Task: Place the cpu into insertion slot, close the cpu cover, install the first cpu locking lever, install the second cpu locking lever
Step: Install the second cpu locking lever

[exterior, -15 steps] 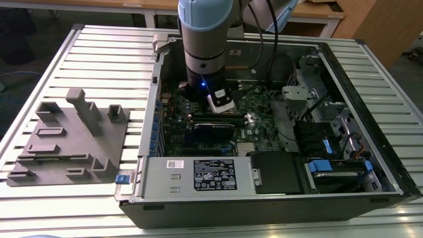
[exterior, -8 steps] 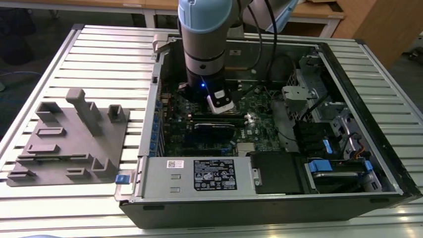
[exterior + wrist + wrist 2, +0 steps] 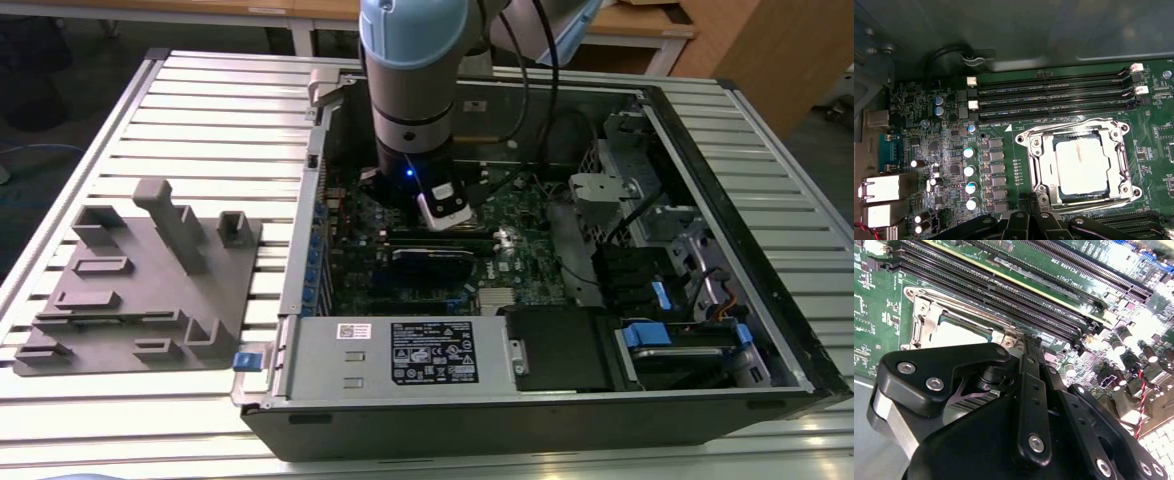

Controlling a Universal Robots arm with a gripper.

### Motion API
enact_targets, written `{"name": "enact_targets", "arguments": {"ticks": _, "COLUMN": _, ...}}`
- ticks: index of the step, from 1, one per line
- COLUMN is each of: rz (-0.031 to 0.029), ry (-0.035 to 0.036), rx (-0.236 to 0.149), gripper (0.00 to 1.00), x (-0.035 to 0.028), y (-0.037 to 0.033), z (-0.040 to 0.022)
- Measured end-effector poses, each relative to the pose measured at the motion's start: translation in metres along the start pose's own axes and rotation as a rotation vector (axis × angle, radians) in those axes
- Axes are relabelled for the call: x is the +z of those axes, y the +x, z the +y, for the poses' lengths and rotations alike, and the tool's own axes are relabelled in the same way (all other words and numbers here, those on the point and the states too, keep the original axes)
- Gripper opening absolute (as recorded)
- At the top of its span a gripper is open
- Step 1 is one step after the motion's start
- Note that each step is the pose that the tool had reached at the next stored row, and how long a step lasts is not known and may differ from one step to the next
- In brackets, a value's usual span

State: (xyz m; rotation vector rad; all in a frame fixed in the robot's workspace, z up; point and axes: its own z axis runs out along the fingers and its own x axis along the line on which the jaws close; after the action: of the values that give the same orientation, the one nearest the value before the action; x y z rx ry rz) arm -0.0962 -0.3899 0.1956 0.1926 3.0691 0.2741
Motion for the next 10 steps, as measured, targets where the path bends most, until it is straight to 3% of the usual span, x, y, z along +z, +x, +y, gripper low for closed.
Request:
{"name": "enact_targets", "arguments": {"ticks": 7, "rz": -0.0004, "ry": 0.0019, "rx": 0.0, "gripper": 0.11, "x": -0.0025, "y": -0.0001, "z": 0.0011}}
{"name": "enact_targets", "arguments": {"ticks": 10, "rz": -0.0017, "ry": 0.0119, "rx": -0.001, "gripper": 0.11, "x": -0.0026, "y": 0.0, "z": 0.0011}}
